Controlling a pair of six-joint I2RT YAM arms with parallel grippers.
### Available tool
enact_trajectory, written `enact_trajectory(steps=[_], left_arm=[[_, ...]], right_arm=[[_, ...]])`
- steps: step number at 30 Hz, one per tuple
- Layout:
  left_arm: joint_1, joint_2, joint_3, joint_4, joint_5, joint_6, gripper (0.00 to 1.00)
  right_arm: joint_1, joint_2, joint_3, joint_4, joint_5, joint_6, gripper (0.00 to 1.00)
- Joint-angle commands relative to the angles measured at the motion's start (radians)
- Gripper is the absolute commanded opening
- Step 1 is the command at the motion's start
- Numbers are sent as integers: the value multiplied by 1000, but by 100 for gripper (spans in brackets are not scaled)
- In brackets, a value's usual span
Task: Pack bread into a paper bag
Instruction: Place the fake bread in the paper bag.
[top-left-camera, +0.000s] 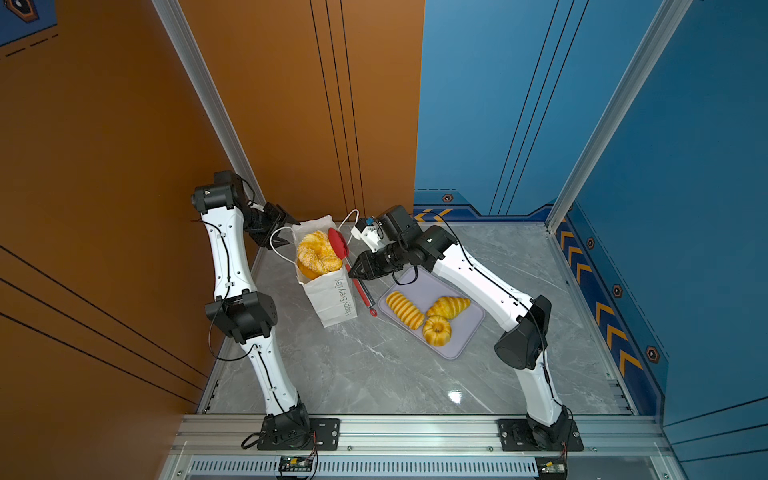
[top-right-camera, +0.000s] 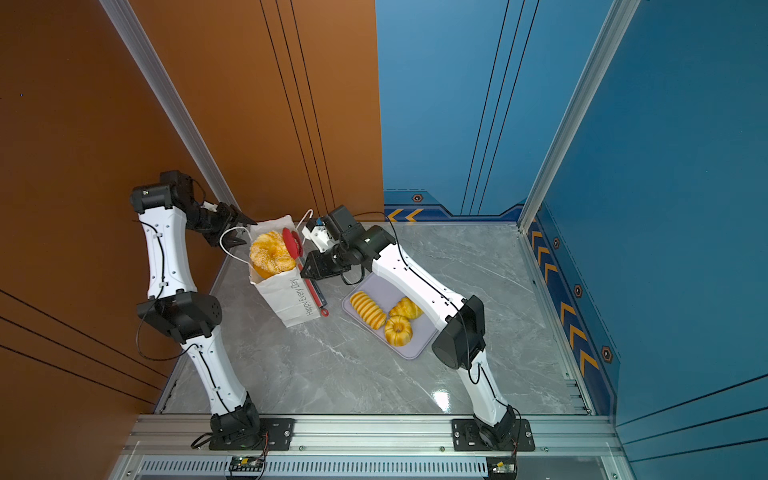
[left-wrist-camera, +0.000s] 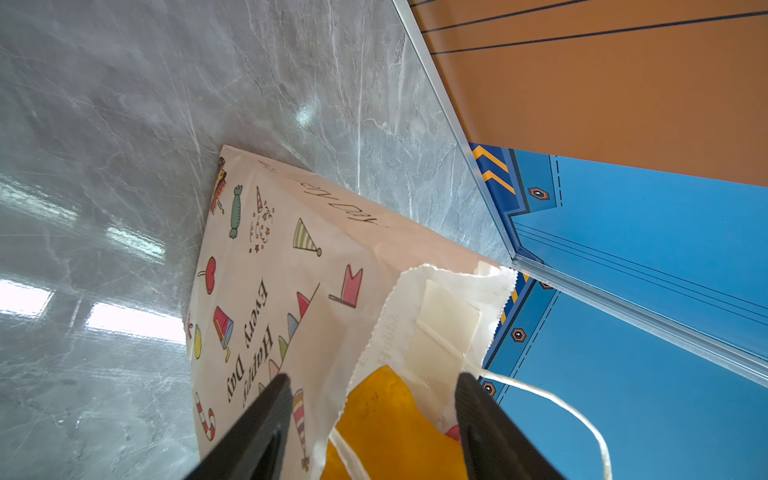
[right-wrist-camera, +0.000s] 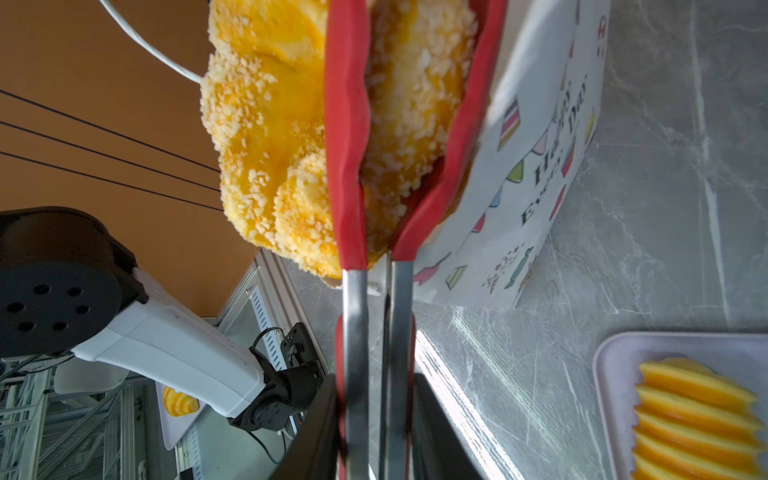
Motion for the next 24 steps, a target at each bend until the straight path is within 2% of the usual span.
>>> enact_trajectory(steps=[1, 4, 7, 10, 24], left_arm=[[8, -27, 1, -205, 23, 20, 65], [7, -26, 2, -205, 24, 21, 66], [8, -25, 1, -205, 24, 20, 65], [7, -24, 3, -205, 22, 21, 66], [8, -26, 1, -204, 27, 22, 65]], right_arm=[[7, -57, 41, 8, 3, -21, 31], [7, -105, 39, 8, 6, -20, 31], [11, -126, 40, 8, 18, -29, 36], [11, -138, 44, 9, 31, -35, 35], [-10, -40, 108, 10, 52, -19, 37]])
